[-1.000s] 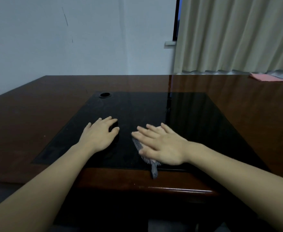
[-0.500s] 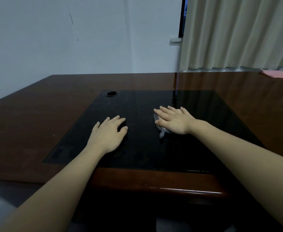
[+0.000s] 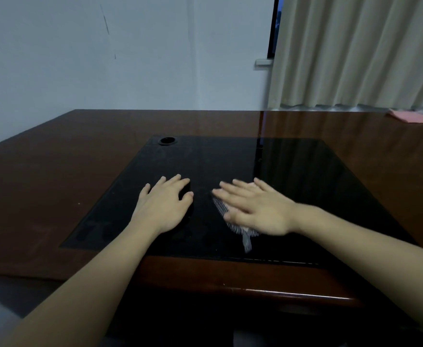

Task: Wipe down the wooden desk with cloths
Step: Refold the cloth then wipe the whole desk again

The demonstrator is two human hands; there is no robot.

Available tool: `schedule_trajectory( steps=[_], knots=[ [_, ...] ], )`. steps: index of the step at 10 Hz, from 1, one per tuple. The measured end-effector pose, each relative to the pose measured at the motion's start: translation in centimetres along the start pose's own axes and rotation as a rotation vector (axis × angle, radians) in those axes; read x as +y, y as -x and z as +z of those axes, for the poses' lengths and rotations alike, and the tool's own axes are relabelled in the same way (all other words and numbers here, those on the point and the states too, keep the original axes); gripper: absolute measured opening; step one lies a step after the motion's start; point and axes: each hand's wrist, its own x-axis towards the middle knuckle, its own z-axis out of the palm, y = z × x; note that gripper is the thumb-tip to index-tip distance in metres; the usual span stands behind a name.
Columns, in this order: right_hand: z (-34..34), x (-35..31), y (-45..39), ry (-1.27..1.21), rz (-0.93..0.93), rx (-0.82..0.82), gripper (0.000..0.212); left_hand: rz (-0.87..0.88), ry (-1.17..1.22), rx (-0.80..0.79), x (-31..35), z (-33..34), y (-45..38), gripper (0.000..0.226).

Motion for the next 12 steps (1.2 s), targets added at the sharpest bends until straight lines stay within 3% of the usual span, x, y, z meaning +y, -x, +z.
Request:
schedule_trajectory(
  steps=[2, 3, 6, 7, 10, 12],
  knots=[
    [-1.3, 2.3, -6.8, -0.004, 0.197, 0.051, 0.064, 0.0, 0.01, 0.0, 0.0, -0.1, 0.1, 0.053],
    [-1.1, 1.0, -6.6, 0.007, 0.172, 0.033, 0.065, 0.0, 0.006, 0.0, 0.1, -0.1, 0.1, 0.053],
    [1.1, -4.5, 5.6, -0.003, -0.076, -0.017, 0.062, 0.023, 0.034, 0.044, 0.4, -0.5, 0.4, 0.05],
    [1.3, -4.0, 7.3, -0.04, -0.051, -0.028, 0.061, 0.043, 0.035, 0.076, 0.4, -1.0, 1.6, 0.047],
    [1.6, -6.0, 6.2, -0.018, 0.053, 0.0, 0.062, 0.047, 0.054, 0.087, -3.5, -3.5, 4.5, 0.045],
    [2.2, -11.4, 2.5, -0.033, -0.022, 0.039, 0.066, -0.027, 0.018, 0.048, -5.2, -3.3, 5.5, 0.046]
  ],
)
